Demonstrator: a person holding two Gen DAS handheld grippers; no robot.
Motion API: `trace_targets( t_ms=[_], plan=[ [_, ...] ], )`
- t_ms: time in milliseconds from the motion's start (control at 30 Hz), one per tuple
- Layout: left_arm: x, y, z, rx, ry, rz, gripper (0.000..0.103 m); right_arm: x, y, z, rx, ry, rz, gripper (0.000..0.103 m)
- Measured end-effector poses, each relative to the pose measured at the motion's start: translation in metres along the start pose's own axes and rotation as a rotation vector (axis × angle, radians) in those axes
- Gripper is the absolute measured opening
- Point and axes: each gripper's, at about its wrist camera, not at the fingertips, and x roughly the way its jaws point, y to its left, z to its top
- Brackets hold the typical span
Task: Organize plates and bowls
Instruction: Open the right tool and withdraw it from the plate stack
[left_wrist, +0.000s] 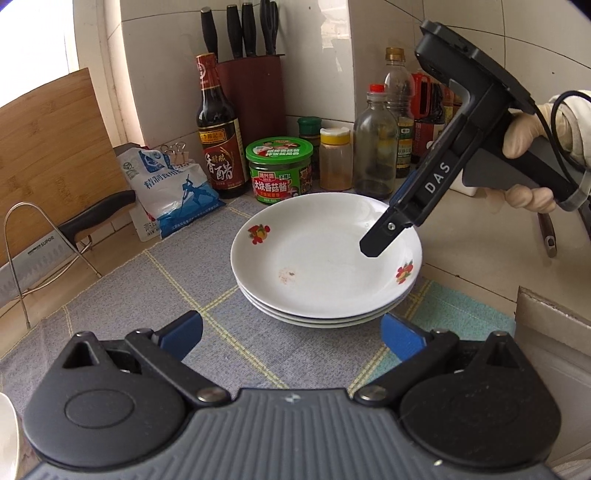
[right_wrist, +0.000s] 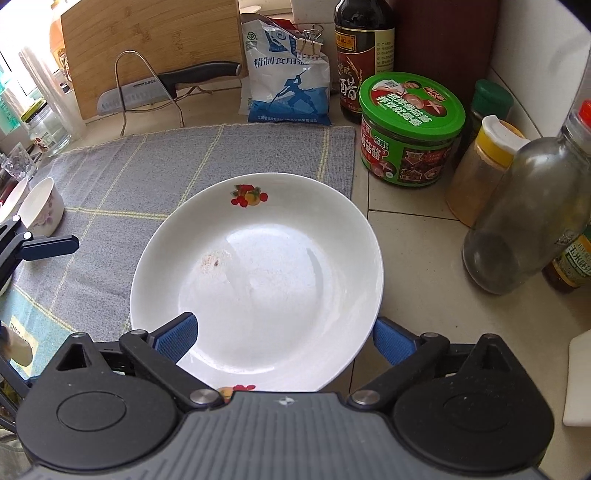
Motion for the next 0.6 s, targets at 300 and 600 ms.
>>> trace_targets(
  t_ms=[300, 600],
  plan=[
    [-0.048, 0.02, -0.034, -0.058, 0.008, 0.103, 0.102, -0.028, 0.063, -0.015, -0.056, -0.182, -0.077, 0.103],
    [-0.099, 0.048, -0.07, -0.178, 0.022, 0.21, 0.102, -0.022, 0.154, -0.033, -0.165, -0.306, -0.096, 0.103]
  ],
)
